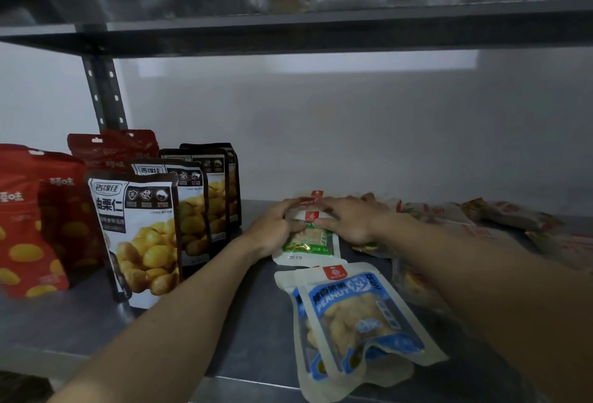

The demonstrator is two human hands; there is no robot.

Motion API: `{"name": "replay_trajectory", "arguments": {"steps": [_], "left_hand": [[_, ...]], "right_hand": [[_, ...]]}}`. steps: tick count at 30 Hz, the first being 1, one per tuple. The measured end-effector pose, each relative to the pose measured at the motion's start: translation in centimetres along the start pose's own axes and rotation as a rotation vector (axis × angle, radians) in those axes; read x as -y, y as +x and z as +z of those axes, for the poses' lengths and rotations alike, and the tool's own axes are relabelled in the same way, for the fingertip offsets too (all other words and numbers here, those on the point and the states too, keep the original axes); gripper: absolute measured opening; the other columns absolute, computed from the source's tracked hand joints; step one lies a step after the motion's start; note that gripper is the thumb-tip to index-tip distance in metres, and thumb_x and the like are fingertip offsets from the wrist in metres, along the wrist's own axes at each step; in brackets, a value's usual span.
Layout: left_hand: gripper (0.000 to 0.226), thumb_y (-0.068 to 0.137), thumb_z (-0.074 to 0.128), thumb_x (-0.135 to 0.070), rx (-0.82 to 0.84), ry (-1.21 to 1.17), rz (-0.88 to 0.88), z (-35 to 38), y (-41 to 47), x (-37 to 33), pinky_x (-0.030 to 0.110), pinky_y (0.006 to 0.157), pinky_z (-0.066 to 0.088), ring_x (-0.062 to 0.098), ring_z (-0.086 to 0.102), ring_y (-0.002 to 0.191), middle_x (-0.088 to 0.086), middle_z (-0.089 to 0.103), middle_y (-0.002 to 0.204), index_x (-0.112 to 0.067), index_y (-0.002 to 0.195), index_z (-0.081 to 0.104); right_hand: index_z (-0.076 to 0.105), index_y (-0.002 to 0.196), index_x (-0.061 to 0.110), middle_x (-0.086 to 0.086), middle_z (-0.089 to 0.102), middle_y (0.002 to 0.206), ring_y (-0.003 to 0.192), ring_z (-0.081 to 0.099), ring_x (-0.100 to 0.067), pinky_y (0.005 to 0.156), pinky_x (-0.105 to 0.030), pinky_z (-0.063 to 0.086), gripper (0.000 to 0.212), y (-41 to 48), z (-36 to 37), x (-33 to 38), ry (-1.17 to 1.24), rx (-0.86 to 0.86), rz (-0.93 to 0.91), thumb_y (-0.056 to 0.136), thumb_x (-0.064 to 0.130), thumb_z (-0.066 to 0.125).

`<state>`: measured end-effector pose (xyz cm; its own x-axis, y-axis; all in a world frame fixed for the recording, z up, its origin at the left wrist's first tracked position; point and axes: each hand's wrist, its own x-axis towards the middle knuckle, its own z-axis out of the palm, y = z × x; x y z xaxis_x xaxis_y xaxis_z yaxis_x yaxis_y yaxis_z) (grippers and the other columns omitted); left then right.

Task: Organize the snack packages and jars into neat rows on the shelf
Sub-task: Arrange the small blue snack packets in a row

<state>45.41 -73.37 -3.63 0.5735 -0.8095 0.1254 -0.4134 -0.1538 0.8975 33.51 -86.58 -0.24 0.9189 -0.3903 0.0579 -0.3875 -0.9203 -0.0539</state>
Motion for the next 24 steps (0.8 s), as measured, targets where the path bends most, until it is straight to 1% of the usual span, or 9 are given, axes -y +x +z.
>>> {"name": "replay_trajectory", "arguments": {"steps": [5, 7, 10, 12, 15, 17, 19, 22, 24], "left_hand": [[0.045, 0.093, 0.058, -0.01, -0.035, -0.028, 0.009, 0.1, -0.6, -0.7, 0.03, 0.079, 0.055, 0.015, 0.066, 0.083, -0.007, 0.062, 0.095, -0.02, 0.136, 0.048], [0.046, 0.095, 0.056, -0.015, -0.071, 0.003, 0.019, 0.1, -1.0, -1.1, 0.023, 0.074, 0.052, 0.012, 0.063, 0.085, -0.005, 0.057, 0.103, -0.019, 0.139, 0.044], [0.048, 0.095, 0.055, -0.023, -0.133, 0.052, 0.034, -0.1, -1.3, -1.3, 0.033, 0.094, 0.05, 0.021, 0.057, 0.113, 0.006, 0.046, 0.138, -0.018, 0.142, 0.043], [0.047, 0.096, 0.055, -0.028, -0.183, 0.123, 0.054, -0.1, -1.7, -1.5, 0.032, 0.102, 0.042, 0.023, 0.046, 0.127, 0.005, 0.039, 0.146, -0.02, 0.141, 0.044], [0.047, 0.094, 0.058, -0.03, -0.242, 0.22, 0.125, -0.2, -2.9, -2.0, 0.029, 0.103, 0.035, 0.02, 0.039, 0.132, 0.002, 0.039, 0.146, -0.02, 0.139, 0.046], [0.045, 0.093, 0.059, -0.03, -0.26, 0.263, 0.149, -0.4, -4.1, -2.3, 0.029, 0.1, 0.035, 0.022, 0.043, 0.127, 0.005, 0.045, 0.137, -0.019, 0.136, 0.049], [0.036, 0.09, 0.061, -0.025, -0.358, 0.362, 0.217, -0.7, -5.7, -2.4, 0.028, 0.09, 0.041, 0.023, 0.054, 0.111, 0.005, 0.053, 0.114, -0.017, 0.125, 0.056], [0.014, 0.086, 0.056, -0.018, -0.491, 0.355, 0.248, -1.3, -8.3, -2.8, 0.031, 0.068, 0.049, 0.025, 0.062, 0.081, 0.005, 0.064, 0.082, -0.017, 0.098, 0.063], [0.008, 0.086, 0.054, -0.021, -0.429, 0.322, 0.176, -1.1, -9.9, -2.9, 0.033, 0.07, 0.052, 0.027, 0.063, 0.08, 0.006, 0.066, 0.078, -0.019, 0.086, 0.062]], "right_hand": [[0.029, 0.151, 0.026, -0.003, 0.051, 0.143, 0.129, 0.046, -0.027, 0.11, -0.045, 0.028, 0.064, 0.2, 0.2, -0.1, 0.061, -0.081, 0.013, 0.097, 0.062, 0.032], [0.032, 0.149, 0.024, -0.005, 0.053, 0.141, 0.128, 0.046, -0.027, 0.11, -0.044, 0.029, 0.063, -0.2, -0.1, -0.2, 0.082, -0.141, 0.036, 0.097, 0.06, 0.034], [0.036, 0.147, 0.02, -0.007, 0.051, 0.143, 0.13, 0.045, -0.029, 0.11, -0.043, 0.031, 0.061, -1.3, -0.7, -0.4, 0.111, -0.2, 0.045, 0.098, 0.056, 0.038], [0.041, 0.144, 0.019, -0.007, 0.053, 0.141, 0.127, 0.049, -0.028, 0.106, -0.043, 0.039, 0.058, -2.0, -1.2, -0.6, 0.177, -0.224, 0.034, 0.098, 0.053, 0.043], [0.05, 0.135, 0.018, -0.005, 0.063, 0.124, 0.113, 0.058, -0.024, 0.097, -0.041, 0.047, 0.052, -3.5, -1.8, -0.3, 0.24, -0.287, 0.039, 0.094, 0.051, 0.052], [0.055, 0.129, 0.018, -0.002, 0.065, 0.107, 0.102, 0.06, -0.023, 0.091, -0.039, 0.05, 0.049, -4.9, -2.2, 0.3, 0.238, -0.316, 0.066, 0.092, 0.051, 0.056], [0.058, 0.12, 0.019, -0.001, 0.068, 0.096, 0.097, 0.061, -0.024, 0.087, -0.039, 0.051, 0.046, -6.6, -2.3, 1.1, 0.194, -0.365, 0.092, 0.09, 0.054, 0.058], [0.059, 0.106, 0.02, -0.005, 0.069, 0.095, 0.091, 0.062, -0.025, 0.08, -0.04, 0.053, 0.042, -9.2, -2.5, 2.8, 0.134, -0.425, 0.163, 0.088, 0.058, 0.058], [0.059, 0.099, 0.02, -0.007, 0.067, 0.101, 0.092, 0.06, -0.028, 0.08, -0.04, 0.053, 0.041, -11.0, -2.6, 4.4, 0.097, -0.396, 0.233, 0.087, 0.06, 0.056]]}}
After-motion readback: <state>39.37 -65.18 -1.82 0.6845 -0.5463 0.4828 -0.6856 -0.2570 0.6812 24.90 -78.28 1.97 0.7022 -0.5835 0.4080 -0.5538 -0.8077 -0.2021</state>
